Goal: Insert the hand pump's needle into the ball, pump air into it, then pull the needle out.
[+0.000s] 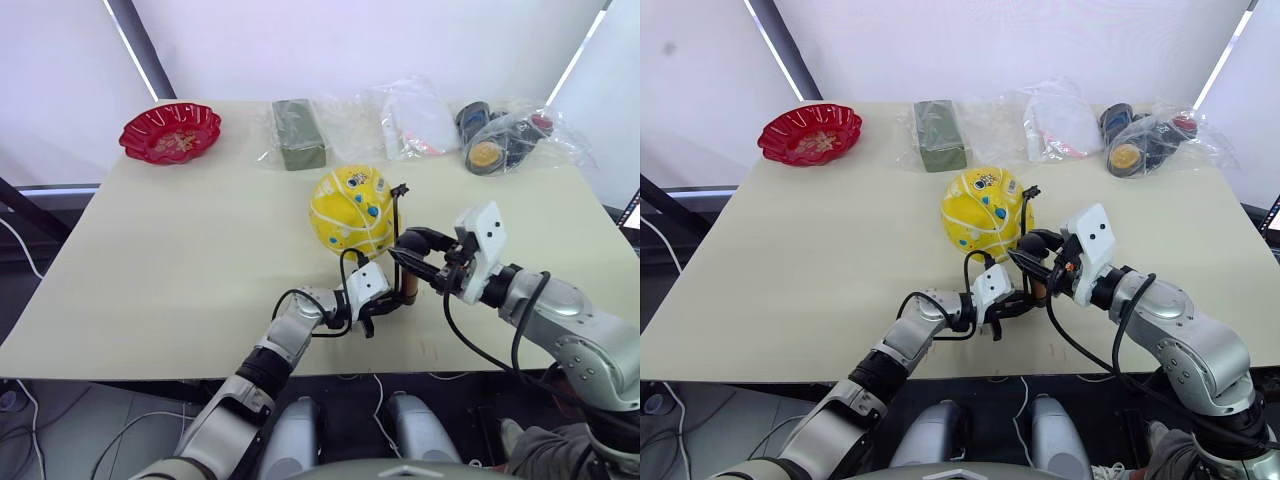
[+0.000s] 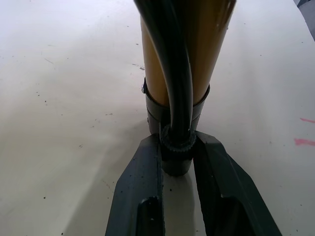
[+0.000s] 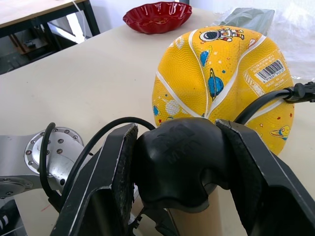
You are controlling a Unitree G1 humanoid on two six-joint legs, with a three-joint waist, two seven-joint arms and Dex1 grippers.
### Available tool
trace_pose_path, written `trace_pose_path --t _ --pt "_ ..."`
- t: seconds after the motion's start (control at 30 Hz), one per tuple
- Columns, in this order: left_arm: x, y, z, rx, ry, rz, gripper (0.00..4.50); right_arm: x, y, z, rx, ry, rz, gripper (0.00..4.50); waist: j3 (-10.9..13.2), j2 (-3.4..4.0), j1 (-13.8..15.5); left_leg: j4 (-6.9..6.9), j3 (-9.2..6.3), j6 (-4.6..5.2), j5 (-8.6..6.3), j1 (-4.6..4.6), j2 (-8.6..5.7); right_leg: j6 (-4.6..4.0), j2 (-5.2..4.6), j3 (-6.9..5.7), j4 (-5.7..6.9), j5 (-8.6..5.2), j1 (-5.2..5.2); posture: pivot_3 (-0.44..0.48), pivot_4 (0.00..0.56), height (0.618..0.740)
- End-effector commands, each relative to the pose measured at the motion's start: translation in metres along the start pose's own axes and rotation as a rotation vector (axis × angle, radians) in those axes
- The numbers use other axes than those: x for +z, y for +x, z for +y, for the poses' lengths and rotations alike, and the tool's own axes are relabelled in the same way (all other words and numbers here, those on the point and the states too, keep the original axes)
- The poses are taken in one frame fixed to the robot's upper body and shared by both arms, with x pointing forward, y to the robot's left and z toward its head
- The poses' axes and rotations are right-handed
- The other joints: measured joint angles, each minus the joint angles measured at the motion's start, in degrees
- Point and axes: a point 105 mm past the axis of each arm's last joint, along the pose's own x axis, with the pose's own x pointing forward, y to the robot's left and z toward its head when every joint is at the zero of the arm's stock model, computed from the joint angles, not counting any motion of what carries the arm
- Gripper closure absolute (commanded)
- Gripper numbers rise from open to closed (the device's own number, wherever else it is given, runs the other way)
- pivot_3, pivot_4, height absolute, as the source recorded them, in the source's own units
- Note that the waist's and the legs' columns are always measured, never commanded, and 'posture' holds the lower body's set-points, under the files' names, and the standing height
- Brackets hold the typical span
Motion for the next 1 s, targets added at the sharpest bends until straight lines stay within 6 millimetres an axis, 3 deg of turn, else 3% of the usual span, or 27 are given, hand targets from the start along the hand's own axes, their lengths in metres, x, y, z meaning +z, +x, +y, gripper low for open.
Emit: trace_pose_path --t 0.03,0.33,0.73,0.87,1.0 --pt "0.001 0.005 0.0 -0.006 0.027 0.024 4.14 0.009 -0.012 -0.008 -0.04 -0.034 -0.007 2.48 0.0 0.0 0.1 0.0 0.0 0.0 0.0 0.0 0.0 0.0 0.0 0.0 0.0 0.0 0.0 0.0 0.15 0.74" --pt "-0.03 -0.001 0.001 -0.015 0.033 0.185 4.14 0.065 -0.045 -0.004 -0.044 -0.118 -0.174 2.48 0.0 0.0 0.2 -0.01 -0.03 0.01 -0.01 -0.03 -0.01 0.02 0.0 -0.01 -0.03 0.01 -0.01 0.0 0.15 0.74" --pt "-0.049 -0.007 -0.01 -0.06 -0.002 0.265 4.14 0.122 -0.071 -0.023 -0.108 -0.119 -0.161 2.48 0.0 0.0 0.3 -0.05 -0.17 0.02 -0.01 -0.06 0.02 -0.02 -0.01 -0.11 -0.04 0.0 0.02 0.0 0.15 0.74" --pt "-0.05 -0.007 -0.011 -0.064 -0.007 0.266 4.14 0.123 -0.069 -0.023 -0.099 -0.116 -0.103 2.48 0.0 0.0 0.4 -0.06 -0.19 0.02 -0.01 -0.08 0.03 -0.02 -0.01 -0.11 -0.08 0.0 0.03 0.0 0.15 0.74" --pt "-0.05 -0.005 -0.013 -0.066 -0.019 0.259 4.14 0.07 -0.052 -0.029 -0.097 -0.007 0.044 2.48 -0.3 -0.17 0.4 -0.06 -0.2 0.02 -0.01 -0.05 0.05 -0.02 0.01 -0.11 -0.09 0.0 0.06 0.0 0.15 0.74"
